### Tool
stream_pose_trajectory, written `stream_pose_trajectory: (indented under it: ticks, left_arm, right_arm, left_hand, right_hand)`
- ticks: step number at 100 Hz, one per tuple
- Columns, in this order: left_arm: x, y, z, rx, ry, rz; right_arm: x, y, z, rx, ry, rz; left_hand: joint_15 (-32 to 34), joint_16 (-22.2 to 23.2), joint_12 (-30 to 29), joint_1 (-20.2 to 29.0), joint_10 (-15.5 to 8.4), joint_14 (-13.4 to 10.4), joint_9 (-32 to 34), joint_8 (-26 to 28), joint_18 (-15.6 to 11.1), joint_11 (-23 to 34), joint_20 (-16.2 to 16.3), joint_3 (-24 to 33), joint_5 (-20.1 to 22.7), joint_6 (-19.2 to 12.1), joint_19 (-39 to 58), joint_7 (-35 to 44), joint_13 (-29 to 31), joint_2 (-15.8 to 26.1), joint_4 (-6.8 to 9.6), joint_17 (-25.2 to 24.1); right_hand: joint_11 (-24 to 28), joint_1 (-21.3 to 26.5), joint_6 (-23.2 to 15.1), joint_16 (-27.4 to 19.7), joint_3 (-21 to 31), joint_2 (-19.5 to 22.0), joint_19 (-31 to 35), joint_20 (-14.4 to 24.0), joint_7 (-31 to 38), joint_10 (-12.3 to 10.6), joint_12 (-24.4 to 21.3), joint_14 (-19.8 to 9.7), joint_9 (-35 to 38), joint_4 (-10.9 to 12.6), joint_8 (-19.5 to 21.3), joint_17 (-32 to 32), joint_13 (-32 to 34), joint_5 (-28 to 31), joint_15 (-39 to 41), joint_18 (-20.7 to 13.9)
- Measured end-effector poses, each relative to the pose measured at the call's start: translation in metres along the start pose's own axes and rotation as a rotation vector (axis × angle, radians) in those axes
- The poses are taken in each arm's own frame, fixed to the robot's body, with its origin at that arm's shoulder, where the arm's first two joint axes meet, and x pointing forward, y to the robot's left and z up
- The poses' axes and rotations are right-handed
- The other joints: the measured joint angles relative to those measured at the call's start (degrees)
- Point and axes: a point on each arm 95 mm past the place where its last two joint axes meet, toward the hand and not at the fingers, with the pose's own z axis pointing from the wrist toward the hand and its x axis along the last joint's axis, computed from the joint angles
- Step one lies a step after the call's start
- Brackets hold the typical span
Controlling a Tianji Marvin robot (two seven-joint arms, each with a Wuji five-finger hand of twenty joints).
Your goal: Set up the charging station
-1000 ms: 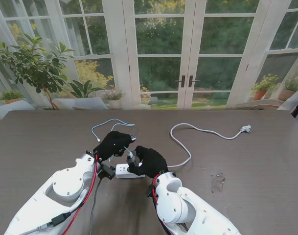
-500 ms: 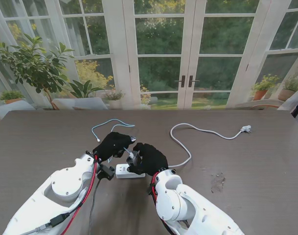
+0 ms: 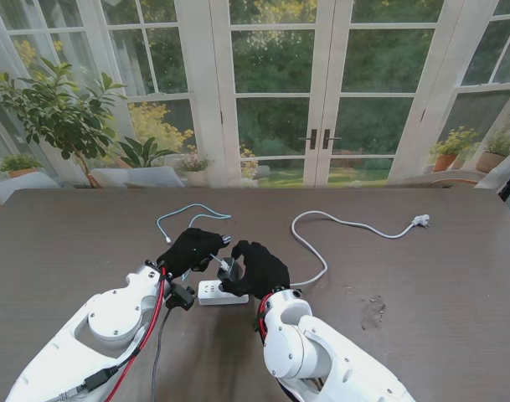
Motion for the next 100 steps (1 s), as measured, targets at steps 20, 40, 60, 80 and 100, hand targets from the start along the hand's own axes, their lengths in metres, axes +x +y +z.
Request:
stream_pose_trajectory:
  ticks: [20,40,60,80,100]
  left_arm:
    - [-0.0001,0.0004,0.0,-0.003,0.0,-0.006]
    - [-0.0003,0.0003,-0.0003,-0.004,-0.001,-0.009]
    - [-0.0012,0.0002,-0.0014,-0.002,-0.004,-0.012]
    - [-0.002,0.0002,-0.0026,0.001,-0.006,-0.013]
    - [-0.0018,0.001,-0.0032,-0.004,-0.004,-0.02]
  right_arm:
    - [0.0048,-0.0005,-0.0007,-0.026,0.01,-0.002]
    - [0.007,-0.0007,-0.0005,-0.029,0.013,0.004]
    - [0.0068,-0.002,0.0,-0.036,0.012,0.014]
    - [0.0071,-0.003,0.0006,-0.038,0.019,0.029]
    - [0.0072,-0.0049,0.0012,-0.019,0.034,0.04]
  left_hand:
    - [0.0,0.0,0.0,0.0,0.0,0.0,0.0,0.0,0.0,0.0,-0.02,0.0,0.0,0.0,0.0,0.0,0.0,0.0,0.0,0.0]
    - [0.0,0.0,0.0,0.0,0.0,0.0,0.0,0.0,0.0,0.0,-0.04,0.0,0.0,0.0,0.0,0.0,0.0,0.0,0.0,0.0]
    - [0.0,0.0,0.0,0.0,0.0,0.0,0.0,-0.02,-0.01,0.0,-0.07,-0.03,0.0,0.0,0.0,0.0,0.0,0.0,0.0,0.01]
    - [0.0,0.0,0.0,0.0,0.0,0.0,0.0,-0.04,-0.01,0.0,-0.1,-0.54,0.0,0.0,0.0,0.0,0.0,0.0,0.0,0.01]
    - [0.0,0.0,0.0,0.0,0.0,0.0,0.0,-0.04,-0.02,0.0,-0.1,-0.55,0.0,0.01,0.0,0.0,0.0,0.0,0.0,0.02]
  right_hand:
    - [1.16,1.46,-0.72,0.0,0.39,0.0,1.18,0.02,0.38,-1.47,0.69,-0.17,4.51,0.51,1.55,2.25,2.68,1.55,1.27,-0.08]
    - [1.09,3.35,-0.59,0.0,0.45,0.78,1.75,0.02,-0.01,-1.89,0.76,-0.18,8.79,0.53,1.65,4.15,4.89,6.55,1.28,-0.09]
    - [-0.2,5.29,1.18,0.0,1.01,3.01,1.77,-0.11,-0.08,-2.46,0.86,-0.02,16.95,0.53,1.26,6.89,8.22,9.25,1.18,-0.09]
    - [-0.27,7.39,2.52,0.0,1.02,3.42,1.77,-0.73,3.45,-3.36,0.96,-0.01,24.43,-5.04,-9.1,9.61,8.21,9.87,1.18,-0.09]
    - [-1.09,7.47,2.87,0.0,1.03,3.47,1.77,-0.76,4.14,-3.47,1.13,0.01,25.54,-5.56,-10.51,9.99,8.21,9.87,1.18,-0.09]
